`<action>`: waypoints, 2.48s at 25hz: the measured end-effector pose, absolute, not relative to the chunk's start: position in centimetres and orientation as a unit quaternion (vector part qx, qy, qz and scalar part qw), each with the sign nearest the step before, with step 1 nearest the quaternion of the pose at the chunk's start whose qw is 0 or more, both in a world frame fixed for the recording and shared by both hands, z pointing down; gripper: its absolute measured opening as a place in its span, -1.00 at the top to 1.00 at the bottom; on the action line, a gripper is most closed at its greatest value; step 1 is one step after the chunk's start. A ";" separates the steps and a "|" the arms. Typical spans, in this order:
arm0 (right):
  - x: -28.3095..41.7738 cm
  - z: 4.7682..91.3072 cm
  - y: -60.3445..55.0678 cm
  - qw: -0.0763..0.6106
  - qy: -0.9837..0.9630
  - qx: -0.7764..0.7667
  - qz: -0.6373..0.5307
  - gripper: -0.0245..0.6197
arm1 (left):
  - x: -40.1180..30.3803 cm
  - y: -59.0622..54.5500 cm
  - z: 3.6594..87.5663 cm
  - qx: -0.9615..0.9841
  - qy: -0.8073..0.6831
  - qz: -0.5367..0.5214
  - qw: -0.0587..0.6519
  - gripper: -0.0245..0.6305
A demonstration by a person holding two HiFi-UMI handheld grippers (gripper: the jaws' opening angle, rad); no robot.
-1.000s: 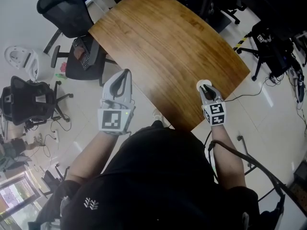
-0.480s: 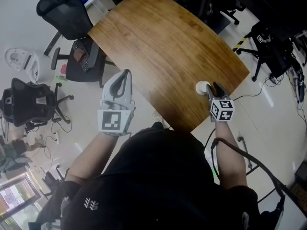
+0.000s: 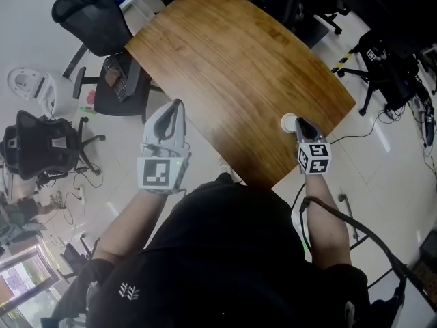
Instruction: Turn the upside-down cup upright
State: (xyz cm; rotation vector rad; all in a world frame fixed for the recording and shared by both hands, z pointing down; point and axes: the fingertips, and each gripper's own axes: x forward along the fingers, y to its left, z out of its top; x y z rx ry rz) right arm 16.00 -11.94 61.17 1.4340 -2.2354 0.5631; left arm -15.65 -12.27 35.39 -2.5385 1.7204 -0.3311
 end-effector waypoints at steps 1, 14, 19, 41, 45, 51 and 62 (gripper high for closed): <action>16.2 60.8 -12.0 0.220 -0.803 0.520 0.189 0.81 | -15.5 -12.3 35.4 -0.823 0.557 -0.106 0.028 0.93; 12.2 60.2 -10.6 0.287 -0.816 0.495 0.082 0.82 | -15.6 -12.1 34.9 -0.822 0.558 -0.106 0.031 0.93; 9.9 62.1 -9.8 0.217 -0.835 0.484 0.145 0.82 | -16.5 -11.8 34.4 -0.818 0.564 -0.108 0.031 0.93; 16.6 62.9 -11.1 0.183 -0.799 0.514 0.253 0.12 | -16.2 -12.2 34.4 -0.819 0.564 -0.098 0.034 0.93; 15.3 64.4 -11.5 0.195 -0.795 0.492 0.299 0.12 | -15.4 -12.3 34.4 -0.824 0.556 -0.100 0.036 0.93; 14.1 64.3 -11.3 0.232 -0.804 0.469 0.282 0.43 | -14.8 -12.4 33.8 -0.826 0.554 -0.096 0.042 0.93; 10.8 61.4 -10.7 0.358 -0.837 0.394 0.128 0.86 | -14.9 -12.4 34.0 -0.828 0.553 -0.088 0.035 0.93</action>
